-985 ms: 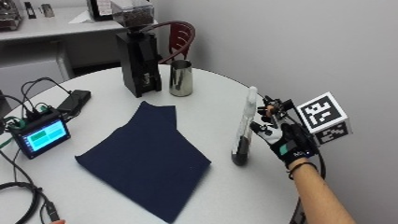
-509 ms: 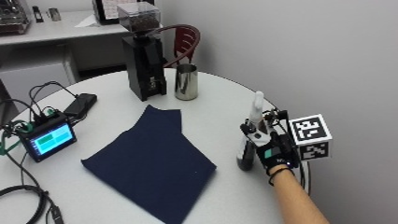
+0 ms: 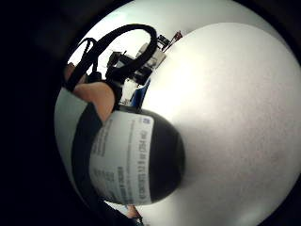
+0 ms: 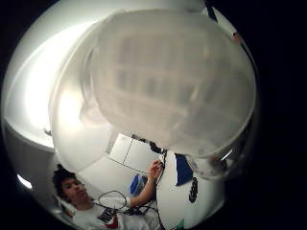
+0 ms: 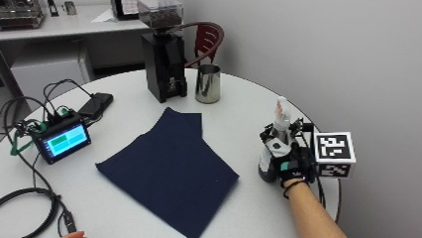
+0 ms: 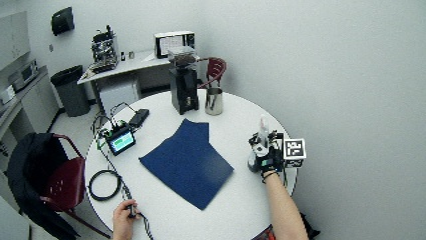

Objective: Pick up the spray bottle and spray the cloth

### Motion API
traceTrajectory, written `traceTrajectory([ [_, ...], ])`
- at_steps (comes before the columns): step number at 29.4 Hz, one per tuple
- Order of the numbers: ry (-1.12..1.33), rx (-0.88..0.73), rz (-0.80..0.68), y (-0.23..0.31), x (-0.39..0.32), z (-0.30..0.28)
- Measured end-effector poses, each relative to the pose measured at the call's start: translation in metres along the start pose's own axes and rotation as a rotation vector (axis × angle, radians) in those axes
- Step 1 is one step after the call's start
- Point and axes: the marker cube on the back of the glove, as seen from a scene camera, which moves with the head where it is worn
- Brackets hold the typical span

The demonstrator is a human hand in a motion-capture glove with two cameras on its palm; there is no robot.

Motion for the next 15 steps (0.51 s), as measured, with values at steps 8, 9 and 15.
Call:
traceTrajectory([
  [8,-0.048,0.027,0.007,0.006,0.003,-0.024],
  [9,-0.07,0.03,0.01,0.007,0.004,-0.032],
  [15,-0.082,-0.105,-0.011,-0.004,-0.017,-0.06],
])
